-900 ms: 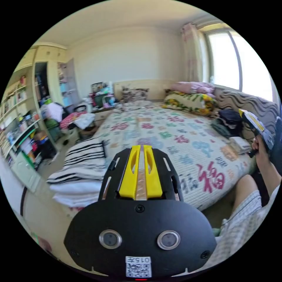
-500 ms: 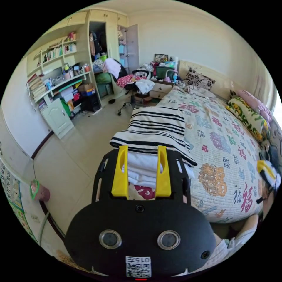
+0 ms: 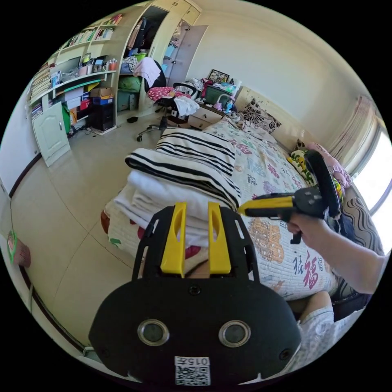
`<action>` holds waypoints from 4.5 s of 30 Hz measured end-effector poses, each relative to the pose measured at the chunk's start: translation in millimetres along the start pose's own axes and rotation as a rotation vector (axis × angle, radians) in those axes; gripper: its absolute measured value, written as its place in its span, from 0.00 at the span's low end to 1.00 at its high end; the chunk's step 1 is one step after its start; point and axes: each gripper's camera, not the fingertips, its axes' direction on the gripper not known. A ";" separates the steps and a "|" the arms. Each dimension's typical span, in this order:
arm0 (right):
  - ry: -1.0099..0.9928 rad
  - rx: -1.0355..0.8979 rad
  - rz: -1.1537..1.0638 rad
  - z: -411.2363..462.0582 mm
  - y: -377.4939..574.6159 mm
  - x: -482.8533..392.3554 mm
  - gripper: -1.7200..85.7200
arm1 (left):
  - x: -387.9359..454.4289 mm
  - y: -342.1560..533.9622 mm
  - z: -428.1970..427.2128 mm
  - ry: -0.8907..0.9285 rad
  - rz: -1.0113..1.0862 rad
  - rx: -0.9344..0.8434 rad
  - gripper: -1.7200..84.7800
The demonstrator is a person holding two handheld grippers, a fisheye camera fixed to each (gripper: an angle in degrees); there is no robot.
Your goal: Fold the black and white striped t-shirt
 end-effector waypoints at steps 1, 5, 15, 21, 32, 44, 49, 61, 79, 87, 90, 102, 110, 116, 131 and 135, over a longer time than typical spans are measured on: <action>-0.019 0.013 0.009 -4.9 2.0 5.4 0.02 | -6.4 -0.5 -2.6 0.000 0.005 -0.007 0.12; -0.055 0.112 0.067 -39.6 18.6 23.7 0.01 | -28.6 -14.2 -10.9 0.000 -0.005 0.009 0.13; -0.150 0.542 0.064 -194.0 88.5 24.6 0.01 | -38.0 -96.4 -33.8 -0.119 -0.150 0.158 0.21; -0.100 0.714 0.001 -267.7 160.0 -0.8 0.01 | -7.0 -152.1 -17.3 -0.130 -0.117 0.090 0.21; 0.052 0.830 0.248 -346.4 376.2 20.9 0.01 | 136.1 -250.6 -124.9 0.252 0.349 0.214 0.03; 0.255 1.042 0.373 -402.4 589.4 -21.5 0.01 | 353.9 -296.7 -282.8 0.201 0.828 0.433 0.02; 0.189 0.990 0.294 -382.6 601.7 -25.8 0.01 | 418.7 -353.3 -255.9 0.031 0.835 0.368 0.02; 0.016 0.877 0.046 -276.7 520.2 2.1 0.01 | 778.6 -395.0 -318.2 0.374 1.124 0.644 0.01; -0.109 0.445 0.635 -28.1 644.6 132.4 0.06 | 738.8 102.1 125.0 0.080 1.487 -0.216 0.02; -0.008 0.342 0.906 13.5 681.4 268.7 0.09 | 541.9 44.8 103.4 0.065 0.799 -0.261 0.03; -0.061 0.231 0.948 51.9 676.8 307.1 0.10 | 442.2 29.1 132.5 0.117 0.462 -0.357 0.05; -0.407 0.261 1.030 132.2 677.1 407.9 0.04 | 285.9 106.2 297.6 0.386 0.019 -0.719 0.13; -0.390 0.396 1.067 97.1 729.8 421.5 0.02 | 168.3 86.0 277.7 0.586 -0.043 -0.592 0.02; -0.351 0.456 1.101 55.5 795.0 392.5 0.02 | 34.2 65.3 237.1 0.516 -0.096 -0.521 0.01; -0.340 0.746 1.053 -33.0 736.0 541.7 0.02 | 125.9 -251.1 295.9 0.960 -0.137 -0.141 0.01; -0.057 0.800 0.993 -165.0 662.5 599.6 0.02 | 202.4 -348.8 218.6 0.992 -0.029 0.028 0.01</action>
